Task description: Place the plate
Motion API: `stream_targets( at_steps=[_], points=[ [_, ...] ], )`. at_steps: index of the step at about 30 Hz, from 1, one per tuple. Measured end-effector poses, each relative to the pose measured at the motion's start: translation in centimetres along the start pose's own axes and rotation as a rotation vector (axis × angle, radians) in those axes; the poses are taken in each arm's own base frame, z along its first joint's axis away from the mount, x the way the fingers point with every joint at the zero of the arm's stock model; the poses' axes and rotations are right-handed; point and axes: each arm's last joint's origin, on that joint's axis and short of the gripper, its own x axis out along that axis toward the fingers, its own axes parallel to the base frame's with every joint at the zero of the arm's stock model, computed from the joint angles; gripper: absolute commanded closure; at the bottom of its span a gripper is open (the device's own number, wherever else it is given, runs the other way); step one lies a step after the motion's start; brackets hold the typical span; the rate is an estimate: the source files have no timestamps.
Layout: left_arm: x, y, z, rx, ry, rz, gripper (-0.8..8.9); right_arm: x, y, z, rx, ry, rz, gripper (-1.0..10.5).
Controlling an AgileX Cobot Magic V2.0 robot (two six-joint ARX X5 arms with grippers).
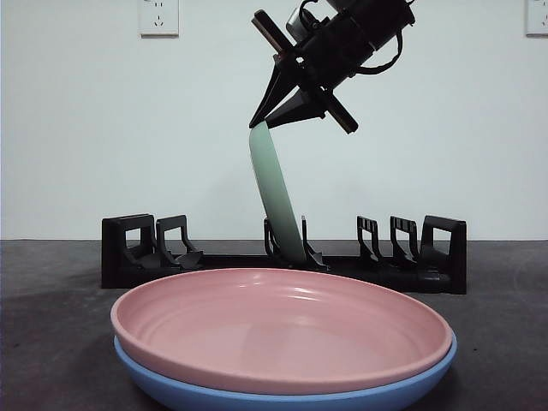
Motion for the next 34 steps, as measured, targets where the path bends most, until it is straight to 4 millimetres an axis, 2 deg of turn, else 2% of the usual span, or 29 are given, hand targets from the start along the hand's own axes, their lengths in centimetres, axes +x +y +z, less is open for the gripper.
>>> stream_targets(
  at_steps=[6,11,15,19,23,27,34],
  points=[
    [0.0,0.0,0.0,0.000,0.003,0.000,3.13,-0.1,0.1,0.0,0.023,0.007,0.013,9.4],
    [0.0,0.0,0.0,0.000,0.004,0.001,3.13,-1.0,0.9,0.6,0.019,-0.015,0.024,9.4],
    [0.0,0.0,-0.1,0.008,0.007,0.001,3.13,-3.2,2.6,0.9,-0.013,-0.054,0.053,9.4],
    [0.0,0.0,-0.1,0.017,0.007,0.001,3.13,-6.3,4.8,0.5,-0.047,-0.066,0.072,9.4],
    [0.0,0.0,-0.1,0.019,0.007,0.001,3.13,-9.0,6.8,-0.5,-0.107,-0.047,0.085,9.4],
    [0.0,0.0,-0.1,0.018,0.007,0.001,3.13,-10.8,8.6,-1.9,-0.182,-0.010,0.090,9.4],
    [0.0,0.0,-0.2,0.016,0.017,0.002,3.13,-14.2,11.9,-5.5,-0.373,0.087,0.116,9.4]
  ],
)
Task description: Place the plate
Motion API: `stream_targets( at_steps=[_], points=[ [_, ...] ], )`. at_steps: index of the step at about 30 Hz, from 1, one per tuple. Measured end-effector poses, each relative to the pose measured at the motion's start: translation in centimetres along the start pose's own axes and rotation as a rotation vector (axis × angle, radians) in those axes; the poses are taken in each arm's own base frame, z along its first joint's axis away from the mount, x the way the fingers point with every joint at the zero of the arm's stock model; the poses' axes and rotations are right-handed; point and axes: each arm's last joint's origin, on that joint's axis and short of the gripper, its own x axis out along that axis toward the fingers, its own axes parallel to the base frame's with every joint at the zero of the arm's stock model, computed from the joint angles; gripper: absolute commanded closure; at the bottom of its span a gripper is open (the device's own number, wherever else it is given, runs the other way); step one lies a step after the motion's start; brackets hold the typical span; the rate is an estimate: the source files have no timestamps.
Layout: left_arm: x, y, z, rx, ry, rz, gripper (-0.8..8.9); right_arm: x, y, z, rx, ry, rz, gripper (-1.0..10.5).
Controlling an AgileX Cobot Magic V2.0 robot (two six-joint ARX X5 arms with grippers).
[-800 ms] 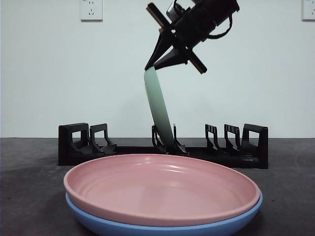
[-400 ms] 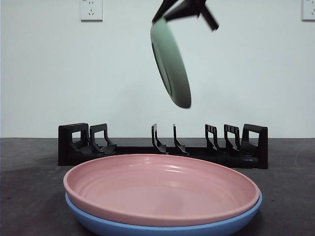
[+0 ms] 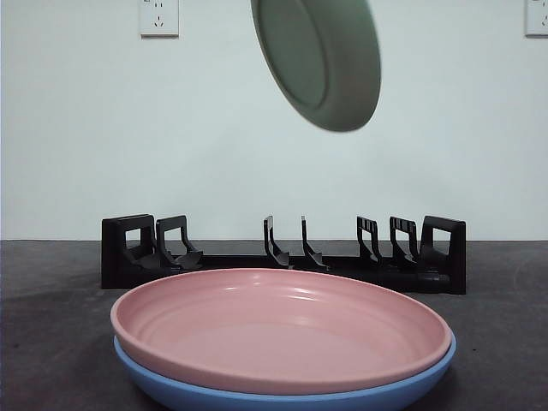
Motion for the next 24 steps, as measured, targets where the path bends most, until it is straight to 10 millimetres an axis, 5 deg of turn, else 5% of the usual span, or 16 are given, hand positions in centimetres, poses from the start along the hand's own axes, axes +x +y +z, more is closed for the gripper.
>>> stream_targets(
  at_steps=[10,24],
  points=[
    [0.0,0.0,0.0,0.014,0.003,0.000,3.13,0.7,4.9,-5.7,-0.166,0.159,-0.002,9.4],
    [0.0,0.0,0.0,0.051,0.003,0.000,3.13,9.5,9.5,-13.6,-0.293,0.273,-0.333,9.4]
  ],
)
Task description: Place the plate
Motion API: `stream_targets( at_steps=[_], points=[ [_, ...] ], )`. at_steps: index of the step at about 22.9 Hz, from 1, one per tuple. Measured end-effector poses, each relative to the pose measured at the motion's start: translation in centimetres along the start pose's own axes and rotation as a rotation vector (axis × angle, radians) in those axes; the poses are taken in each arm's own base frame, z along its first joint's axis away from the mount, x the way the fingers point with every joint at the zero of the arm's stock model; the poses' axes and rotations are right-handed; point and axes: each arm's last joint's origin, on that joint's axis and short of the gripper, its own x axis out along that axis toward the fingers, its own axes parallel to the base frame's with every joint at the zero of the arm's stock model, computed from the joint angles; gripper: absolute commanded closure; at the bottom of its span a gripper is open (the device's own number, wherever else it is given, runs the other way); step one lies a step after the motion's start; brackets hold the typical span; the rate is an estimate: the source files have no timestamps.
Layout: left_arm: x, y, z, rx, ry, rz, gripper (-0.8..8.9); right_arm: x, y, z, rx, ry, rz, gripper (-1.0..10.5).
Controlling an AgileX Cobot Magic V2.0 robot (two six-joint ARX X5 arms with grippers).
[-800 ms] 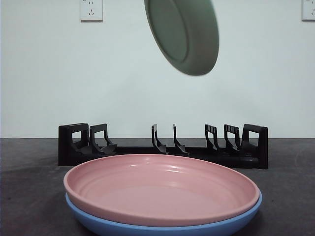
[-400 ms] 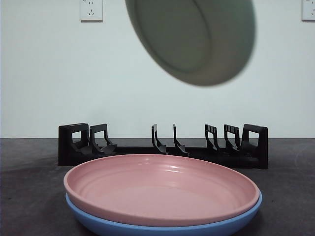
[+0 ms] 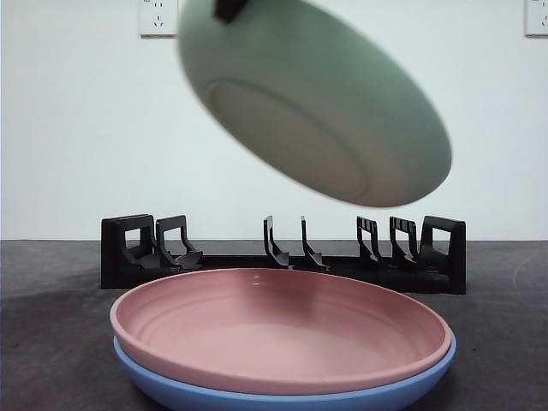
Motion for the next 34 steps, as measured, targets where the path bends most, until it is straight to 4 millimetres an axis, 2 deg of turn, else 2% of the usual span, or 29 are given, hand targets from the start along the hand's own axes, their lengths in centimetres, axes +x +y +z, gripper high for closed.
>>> stream_targets(
  at_steps=[5,9,17,24,25,30,34],
  points=[
    [0.0,0.0,0.0,0.001,0.000,0.000,3.14,2.9,2.3,-0.4,-0.008,0.081,-0.019,9.4],
    [0.0,0.0,0.0,0.004,0.000,0.000,3.13,5.9,3.5,-0.9,-0.017,0.143,-0.125,9.4],
    [0.0,0.0,0.0,0.007,0.000,-0.001,3.13,10.0,4.7,-2.0,0.003,0.237,-0.219,9.4],
    [0.0,0.0,0.0,0.007,0.000,-0.001,3.13,11.0,5.5,-2.5,-0.030,0.246,-0.256,9.3],
    [0.0,0.0,0.0,0.007,0.000,-0.001,3.13,11.0,5.5,-2.5,-0.028,0.246,-0.256,9.0],
    [0.0,0.0,0.0,0.007,0.000,-0.001,3.13,11.0,5.4,-2.4,-0.014,0.225,-0.290,5.9],
    [0.0,0.0,0.0,0.007,0.000,-0.001,3.13,10.3,5.2,-2.4,-0.010,0.223,-0.294,5.4]
  ],
)
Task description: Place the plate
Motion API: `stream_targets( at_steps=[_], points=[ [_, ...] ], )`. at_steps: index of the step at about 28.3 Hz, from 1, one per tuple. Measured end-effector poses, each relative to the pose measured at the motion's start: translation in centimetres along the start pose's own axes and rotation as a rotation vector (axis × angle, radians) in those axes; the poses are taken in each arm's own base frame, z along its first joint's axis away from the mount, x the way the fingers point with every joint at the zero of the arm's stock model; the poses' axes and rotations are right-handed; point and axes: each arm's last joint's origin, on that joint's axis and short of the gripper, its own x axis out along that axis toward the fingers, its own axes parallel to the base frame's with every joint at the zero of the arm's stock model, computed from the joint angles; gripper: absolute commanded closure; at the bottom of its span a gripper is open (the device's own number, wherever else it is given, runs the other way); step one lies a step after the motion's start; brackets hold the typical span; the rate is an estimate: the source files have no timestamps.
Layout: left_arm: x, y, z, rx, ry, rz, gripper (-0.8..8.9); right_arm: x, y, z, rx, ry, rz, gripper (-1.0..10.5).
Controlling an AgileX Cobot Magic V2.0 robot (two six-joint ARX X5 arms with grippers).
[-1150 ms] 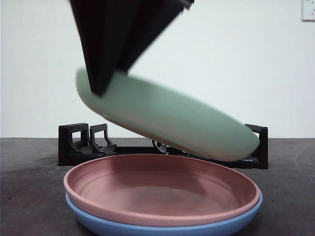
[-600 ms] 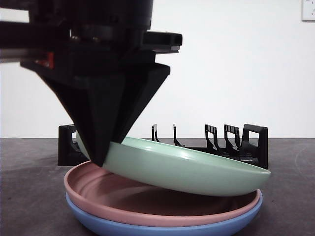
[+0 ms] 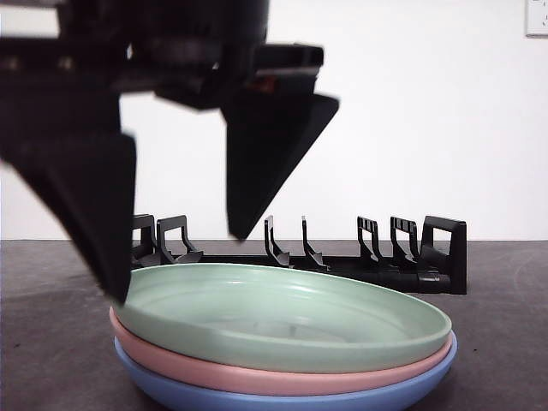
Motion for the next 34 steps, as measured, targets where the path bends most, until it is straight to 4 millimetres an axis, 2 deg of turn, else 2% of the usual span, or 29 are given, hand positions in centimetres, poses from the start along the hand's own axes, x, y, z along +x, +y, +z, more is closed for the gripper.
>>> stream_targets(
  at_steps=[4,8,11,15,17,27,30,34],
  points=[
    [0.0,0.0,0.0,0.000,0.000,0.000,3.13,-4.6,-2.9,-0.3,0.058,-0.088,0.038,5.4],
    [0.0,0.0,0.0,-0.012,0.000,0.000,3.13,-9.3,-7.5,-1.6,0.156,-0.176,0.055,5.4],
    [0.0,0.0,0.0,-0.027,0.000,0.000,3.13,-12.9,-11.4,-4.1,0.231,-0.239,0.006,5.4],
    [0.0,0.0,0.0,-0.051,0.000,0.000,3.14,-16.3,-14.4,-8.1,0.298,-0.348,0.039,5.4],
    [0.0,0.0,0.0,-0.068,0.000,0.000,3.13,-17.1,-15.4,-10.6,0.320,-0.399,0.075,5.4],
    [0.0,0.0,-0.1,-0.138,0.005,0.001,3.13,-17.9,-18.0,-18.5,0.478,-0.576,0.190,5.4],
    [0.0,0.0,0.0,-0.140,0.003,0.001,3.13,-18.1,-18.5,-19.9,0.520,-0.621,0.219,5.4],
    [0.0,0.1,0.0,-0.139,-0.003,0.030,3.22,-18.3,-18.8,-20.6,0.546,-0.647,0.236,5.4]
  ],
)
